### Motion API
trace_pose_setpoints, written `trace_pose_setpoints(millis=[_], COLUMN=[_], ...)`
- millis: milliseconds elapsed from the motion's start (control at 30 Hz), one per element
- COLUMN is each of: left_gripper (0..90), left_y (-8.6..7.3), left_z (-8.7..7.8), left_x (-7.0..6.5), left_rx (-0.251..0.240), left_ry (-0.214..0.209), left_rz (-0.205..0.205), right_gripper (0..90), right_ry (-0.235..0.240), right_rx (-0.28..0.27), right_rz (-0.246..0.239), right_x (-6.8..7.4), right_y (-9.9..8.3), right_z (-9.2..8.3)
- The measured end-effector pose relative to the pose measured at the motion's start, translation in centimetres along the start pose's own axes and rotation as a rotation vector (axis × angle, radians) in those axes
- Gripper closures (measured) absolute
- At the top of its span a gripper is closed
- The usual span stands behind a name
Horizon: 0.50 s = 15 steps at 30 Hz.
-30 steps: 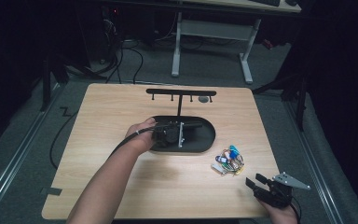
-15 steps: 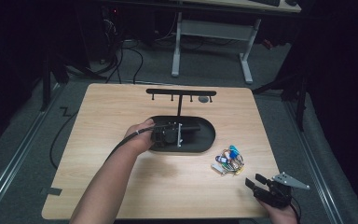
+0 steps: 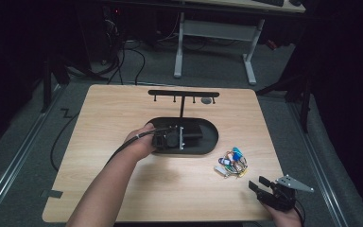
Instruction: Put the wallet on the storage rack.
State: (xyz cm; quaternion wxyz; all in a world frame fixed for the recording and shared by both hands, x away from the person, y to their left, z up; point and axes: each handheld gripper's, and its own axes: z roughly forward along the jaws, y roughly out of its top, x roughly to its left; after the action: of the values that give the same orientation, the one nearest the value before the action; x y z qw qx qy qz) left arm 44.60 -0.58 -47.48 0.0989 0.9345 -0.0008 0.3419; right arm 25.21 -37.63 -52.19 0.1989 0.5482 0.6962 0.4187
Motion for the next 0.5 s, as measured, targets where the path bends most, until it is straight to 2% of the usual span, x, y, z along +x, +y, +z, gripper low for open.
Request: trace_pose_setpoints(millis=[100,233,333,433,500], left_gripper=[60.6,61.6,61.9,61.2,61.1], left_y=[-0.3,-0.8,-1.2,-1.8,-2.4], left_z=[-0.6,-1.3,-1.9,-2.5,-2.8], left_x=[0.1,0.0,-0.2,-0.6,-0.8], left_rx=[-0.017,-0.023,-0.043,-0.042,-0.050], left_ry=[0.002,0.001,0.000,0.002,-0.005], left_rz=[-0.032,-0.050,-0.082,-0.089,-0.115], right_gripper=[43.9,43.9,43.9,43.9,43.9], right_ry=[-0.002,-0.005,-0.005,-0.006,-0.007], right_rx=[0.002,0.005,0.007,0.009,0.009], right_rz=[0.001,-0.003,-0.009,-0.010,-0.015], right_x=[0.0,0.2,0.2,0.2,0.2], right_y=[0.0,0.0,0.0,0.0,0.0], right_z=[0.0,0.0,0.1,0.1,0.1])
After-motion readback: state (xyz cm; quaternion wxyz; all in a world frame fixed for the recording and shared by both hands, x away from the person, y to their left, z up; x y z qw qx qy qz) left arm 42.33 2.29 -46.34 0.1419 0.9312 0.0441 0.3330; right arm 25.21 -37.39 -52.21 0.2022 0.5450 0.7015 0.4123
